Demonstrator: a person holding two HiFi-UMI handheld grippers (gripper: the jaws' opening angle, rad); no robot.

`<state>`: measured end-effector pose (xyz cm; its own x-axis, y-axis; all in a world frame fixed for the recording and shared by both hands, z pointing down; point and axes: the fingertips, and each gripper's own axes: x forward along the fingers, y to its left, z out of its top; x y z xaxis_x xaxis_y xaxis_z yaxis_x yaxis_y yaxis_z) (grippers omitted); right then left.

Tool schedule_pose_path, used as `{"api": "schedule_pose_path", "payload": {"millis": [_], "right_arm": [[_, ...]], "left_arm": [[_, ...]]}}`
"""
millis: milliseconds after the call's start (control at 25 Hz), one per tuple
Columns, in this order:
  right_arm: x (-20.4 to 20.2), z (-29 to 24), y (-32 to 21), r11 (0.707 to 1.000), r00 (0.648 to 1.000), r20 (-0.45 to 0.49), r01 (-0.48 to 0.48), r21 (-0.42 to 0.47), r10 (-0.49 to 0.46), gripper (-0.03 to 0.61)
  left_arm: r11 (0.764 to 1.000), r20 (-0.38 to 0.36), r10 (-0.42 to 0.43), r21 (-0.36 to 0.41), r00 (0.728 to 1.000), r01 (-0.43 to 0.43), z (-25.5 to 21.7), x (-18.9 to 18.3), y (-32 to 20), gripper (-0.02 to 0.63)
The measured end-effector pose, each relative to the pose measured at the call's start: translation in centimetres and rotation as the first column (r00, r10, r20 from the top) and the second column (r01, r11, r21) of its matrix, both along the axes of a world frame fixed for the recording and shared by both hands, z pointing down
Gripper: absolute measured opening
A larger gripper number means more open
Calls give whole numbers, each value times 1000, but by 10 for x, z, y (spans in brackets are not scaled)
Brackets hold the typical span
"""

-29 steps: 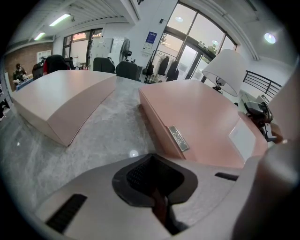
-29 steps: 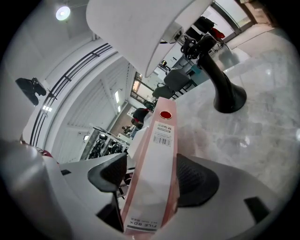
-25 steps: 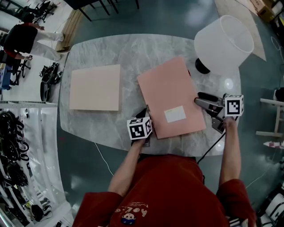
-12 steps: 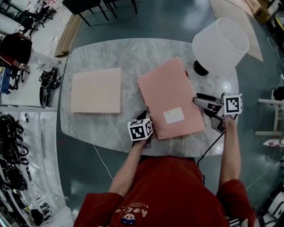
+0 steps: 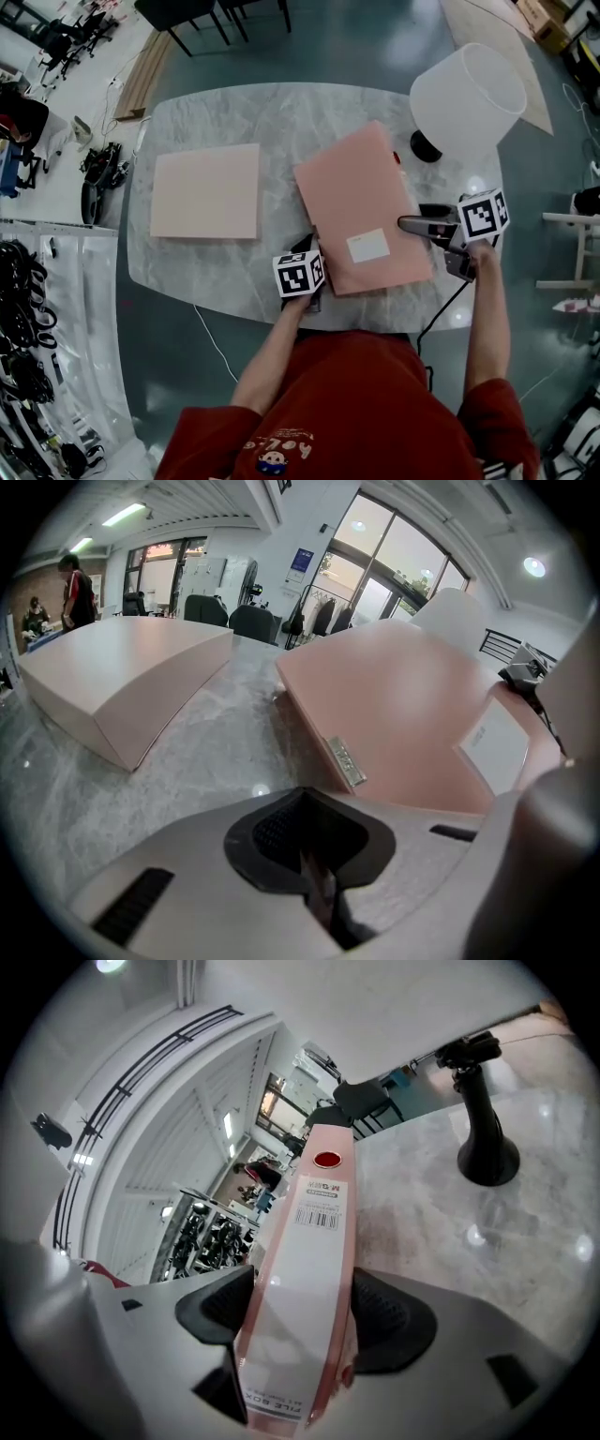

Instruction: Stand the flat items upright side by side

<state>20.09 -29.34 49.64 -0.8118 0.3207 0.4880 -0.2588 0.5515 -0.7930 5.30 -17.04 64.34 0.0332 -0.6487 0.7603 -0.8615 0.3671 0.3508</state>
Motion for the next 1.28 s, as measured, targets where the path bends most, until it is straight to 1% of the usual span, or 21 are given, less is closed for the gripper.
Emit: {"api": "schedule_pose_path", "payload": {"millis": [240, 400, 520, 640, 840, 960, 1080, 1280], "right_arm": [[2, 9, 2, 1000, 988, -155, 28, 10, -26, 318], [4, 10, 4, 1000, 981, -194, 20, -3, -20, 310], [2, 9, 8, 1000, 980, -197, 26, -7, -27, 303], [6, 12, 10, 1000, 977, -212, -12, 3, 13, 298], [5, 6, 18, 999, 982, -180, -52, 16, 54, 291], [4, -4, 23, 997, 989, -129, -67, 36, 71, 287], [6, -10, 28, 993, 987, -125, -94, 78, 103, 287], [6, -24, 38, 981, 985, -92, -133, 144, 147, 285]], "left_arm": [[1000, -15, -9, 0, 1000, 9, 1, -1, 0, 3], [1000, -25, -15, -1, 1000, 15, 0, -3, 0, 3], [1000, -37, -18, 0, 999, 18, 0, -5, 1, 3], [1000, -49, -16, 0, 999, 16, 2, -6, 4, 3], [999, -83, -30, 16, 996, 31, -1, -10, 4, 3], [999, -93, -30, 28, 995, 33, -4, -9, 5, 3], [998, -91, -37, 44, 995, 41, -9, -13, 7, 3], [995, -68, -67, 73, 995, 72, -22, -29, 14, 3]]}}
